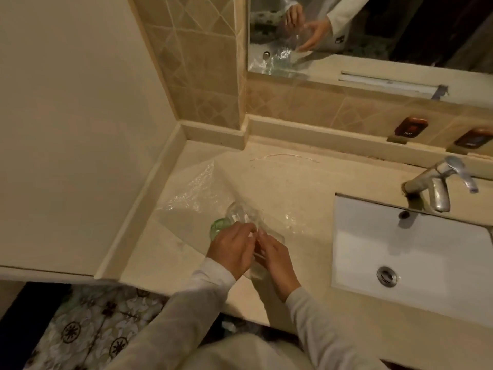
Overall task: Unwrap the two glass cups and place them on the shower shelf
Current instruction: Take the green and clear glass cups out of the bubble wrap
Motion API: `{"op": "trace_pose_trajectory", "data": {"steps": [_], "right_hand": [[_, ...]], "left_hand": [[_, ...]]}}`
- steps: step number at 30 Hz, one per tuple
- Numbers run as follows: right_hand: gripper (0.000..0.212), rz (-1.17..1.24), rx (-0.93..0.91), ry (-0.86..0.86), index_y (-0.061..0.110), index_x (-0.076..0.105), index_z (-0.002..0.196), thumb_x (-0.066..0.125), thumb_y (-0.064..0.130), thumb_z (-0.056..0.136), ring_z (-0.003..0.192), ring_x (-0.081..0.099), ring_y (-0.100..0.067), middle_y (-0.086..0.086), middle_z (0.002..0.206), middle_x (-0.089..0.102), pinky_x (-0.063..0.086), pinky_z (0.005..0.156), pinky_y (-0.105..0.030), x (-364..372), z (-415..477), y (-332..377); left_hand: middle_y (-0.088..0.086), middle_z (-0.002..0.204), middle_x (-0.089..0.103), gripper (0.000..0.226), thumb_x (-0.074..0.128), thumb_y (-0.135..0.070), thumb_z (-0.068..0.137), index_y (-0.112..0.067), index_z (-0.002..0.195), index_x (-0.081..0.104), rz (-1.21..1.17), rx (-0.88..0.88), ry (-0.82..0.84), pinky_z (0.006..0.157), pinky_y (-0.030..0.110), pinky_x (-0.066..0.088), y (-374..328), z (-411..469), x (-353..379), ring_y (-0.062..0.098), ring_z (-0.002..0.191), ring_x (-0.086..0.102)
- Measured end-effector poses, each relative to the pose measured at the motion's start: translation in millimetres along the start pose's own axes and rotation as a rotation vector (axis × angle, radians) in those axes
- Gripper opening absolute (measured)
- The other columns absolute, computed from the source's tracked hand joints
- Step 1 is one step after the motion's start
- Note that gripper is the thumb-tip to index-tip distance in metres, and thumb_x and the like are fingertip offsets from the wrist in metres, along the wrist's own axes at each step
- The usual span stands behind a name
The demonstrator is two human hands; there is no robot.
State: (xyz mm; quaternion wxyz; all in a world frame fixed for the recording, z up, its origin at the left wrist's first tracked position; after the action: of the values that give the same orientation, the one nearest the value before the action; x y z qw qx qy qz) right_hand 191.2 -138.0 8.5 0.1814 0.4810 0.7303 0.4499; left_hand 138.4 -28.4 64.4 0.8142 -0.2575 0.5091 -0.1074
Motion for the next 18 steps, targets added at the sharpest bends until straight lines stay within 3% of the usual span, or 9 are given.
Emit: {"op": "trace_pose_trajectory", "data": {"steps": [3, 5, 8, 10, 12, 15, 18], "right_hand": [[0.016, 0.035, -0.024, -0.095, 0.021, 0.082, 0.099, 0.071, 0.032, 0.094, 0.098, 0.076, -0.019, -0.003, 0.102, 0.081, 0.061, 0.082, -0.028, 7.7, 0.6, -2.1], [0.011, -0.023, -0.027, -0.165, 0.018, 0.081, 0.095, 0.073, 0.024, 0.093, 0.088, 0.075, -0.019, -0.002, 0.093, 0.08, 0.06, 0.083, -0.032, 11.5, 2.7, -3.2], [0.016, 0.052, 0.008, -0.264, 0.008, 0.081, 0.087, 0.068, 0.008, 0.095, 0.079, 0.072, -0.024, -0.016, 0.088, 0.079, 0.058, 0.083, -0.04, 15.4, 2.4, -1.5], [0.016, 0.209, -0.005, -0.314, 0.005, 0.081, 0.088, 0.067, 0.005, 0.095, 0.081, 0.076, -0.029, -0.022, 0.092, 0.078, 0.062, 0.082, -0.037, 17.2, -1.1, 0.6], [0.018, 0.25, -0.048, -0.344, 0.008, 0.082, 0.089, 0.068, 0.017, 0.096, 0.082, 0.076, -0.027, -0.017, 0.091, 0.079, 0.063, 0.082, -0.034, 18.6, -7.1, -1.0], [0.024, 0.054, -0.037, -0.343, 0.014, 0.08, 0.104, 0.077, 0.033, 0.09, 0.081, 0.075, -0.016, 0.001, 0.088, 0.08, 0.06, 0.076, -0.027, 22.1, -17.8, -16.0], [0.026, -0.079, 0.041, -0.315, 0.01, 0.076, 0.111, 0.079, 0.02, 0.087, 0.09, 0.078, -0.022, -0.009, 0.093, 0.081, 0.061, 0.083, -0.031, 21.7, -21.4, -38.0]], "left_hand": [[0.001, 0.098, 0.066, 0.027, 0.065, -0.03, 0.087, -0.017, 0.11, 0.063, -0.008, 0.086, 0.132, 0.08, 0.027, 0.041, 31.1, -5.5, -11.0, 0.02, 0.089, 0.058], [0.001, 0.12, 0.063, 0.042, 0.056, -0.045, 0.091, -0.022, 0.125, 0.057, 0.047, 0.14, 0.262, 0.092, 0.033, 0.042, 56.2, -7.4, -11.0, 0.021, 0.111, 0.055], [0.005, 0.158, 0.03, 0.07, 0.042, -0.058, 0.093, -0.022, 0.151, 0.029, 0.147, 0.081, 0.518, 0.116, 0.042, 0.025, 95.5, -10.8, 0.0, 0.026, 0.146, 0.025], [0.001, 0.164, 0.005, 0.077, 0.034, -0.062, 0.094, -0.023, 0.155, 0.008, 0.216, 0.052, 0.636, 0.12, 0.04, 0.009, 117.6, -14.5, 9.4, 0.024, 0.151, 0.004], [-0.002, 0.165, -0.003, 0.077, 0.03, -0.063, 0.094, -0.026, 0.155, -0.001, 0.242, 0.043, 0.673, 0.121, 0.04, 0.004, 130.1, -19.0, 15.5, 0.022, 0.151, -0.001], [-0.007, 0.164, -0.007, 0.079, 0.026, -0.068, 0.092, -0.031, 0.154, -0.005, 0.202, 0.046, 0.702, 0.121, 0.042, 0.005, 133.7, -26.0, 17.5, 0.021, 0.151, -0.003], [-0.008, 0.162, -0.012, 0.081, 0.029, -0.068, 0.091, -0.032, 0.154, -0.007, 0.196, 0.06, 0.725, 0.12, 0.044, 0.005, 135.5, -31.0, 19.3, 0.023, 0.151, -0.002]]}}
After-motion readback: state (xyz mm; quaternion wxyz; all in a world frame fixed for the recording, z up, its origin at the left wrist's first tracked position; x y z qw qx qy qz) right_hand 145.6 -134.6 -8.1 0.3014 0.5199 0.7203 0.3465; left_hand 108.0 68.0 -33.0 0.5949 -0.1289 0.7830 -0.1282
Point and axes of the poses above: each hand's wrist, its own z-axis towards the middle knuckle, its own x-axis out of the palm, y = z × x, the point moved 3 cm from there along z, towards the middle knuckle
